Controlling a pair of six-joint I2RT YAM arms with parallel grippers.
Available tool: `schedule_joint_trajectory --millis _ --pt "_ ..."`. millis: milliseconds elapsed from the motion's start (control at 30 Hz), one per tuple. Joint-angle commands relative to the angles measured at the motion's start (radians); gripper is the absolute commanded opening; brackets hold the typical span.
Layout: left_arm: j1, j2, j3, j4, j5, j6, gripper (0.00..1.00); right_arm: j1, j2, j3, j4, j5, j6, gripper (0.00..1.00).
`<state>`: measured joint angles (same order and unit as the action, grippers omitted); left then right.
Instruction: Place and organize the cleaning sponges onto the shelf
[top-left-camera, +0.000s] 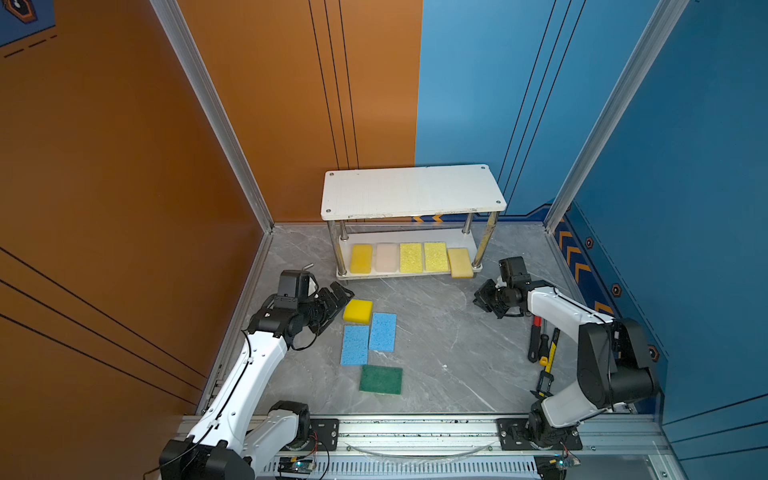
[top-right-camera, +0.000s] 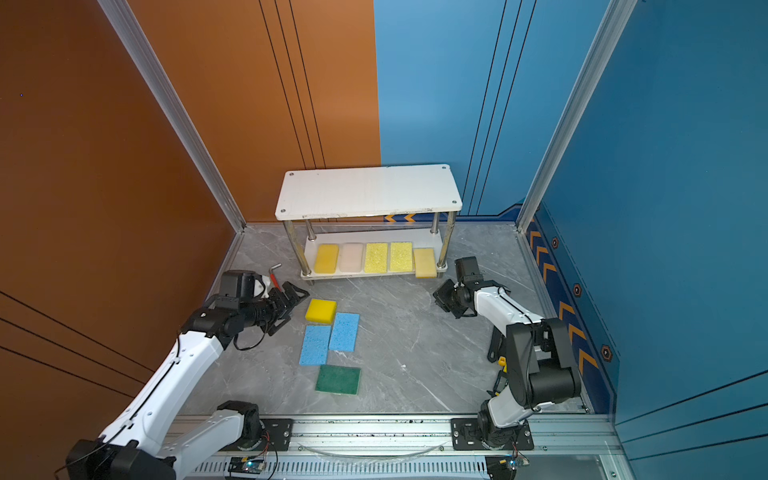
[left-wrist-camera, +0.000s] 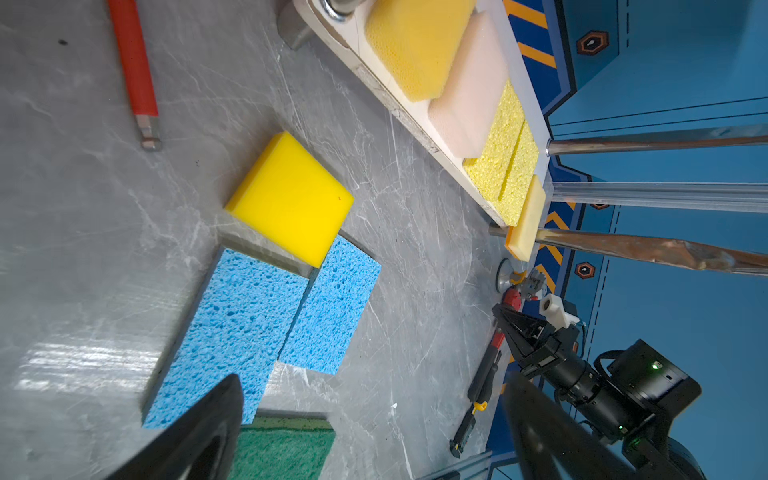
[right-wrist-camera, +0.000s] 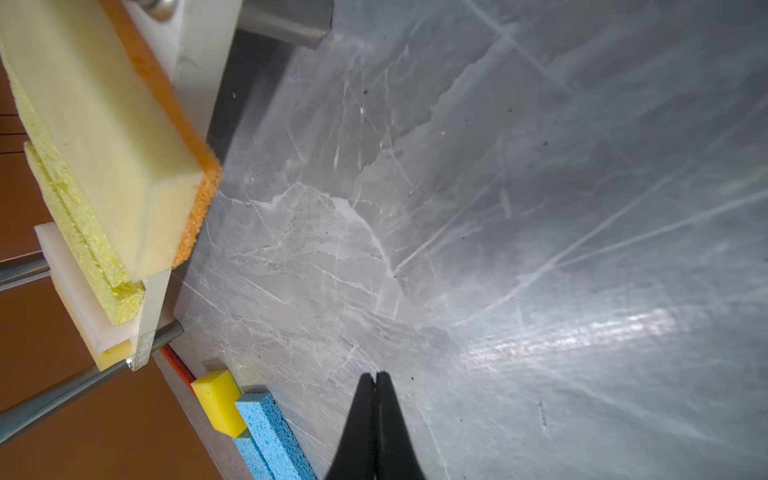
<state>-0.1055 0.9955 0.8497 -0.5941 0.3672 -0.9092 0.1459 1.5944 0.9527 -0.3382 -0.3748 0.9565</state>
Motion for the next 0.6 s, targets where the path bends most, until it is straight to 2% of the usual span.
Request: schedule_joint_trajectory --millis 0,233,567 --pt "0.032 -0.036 -0.026 -0.036 -0.025 -0.009 0.98 0.004 0.049 0.045 0.020 -0.027 -0.008 0.00" --pt "0.068 -0.076 -0.050 -0.040 0.006 -0.008 0.98 0.019 0.126 0.074 0.146 -0.007 0.071 0.00" --pt "0.096 -0.084 -0.042 -0.061 0.008 0.006 0.98 0.024 0.192 0.155 0.186 0.050 0.095 0.00"
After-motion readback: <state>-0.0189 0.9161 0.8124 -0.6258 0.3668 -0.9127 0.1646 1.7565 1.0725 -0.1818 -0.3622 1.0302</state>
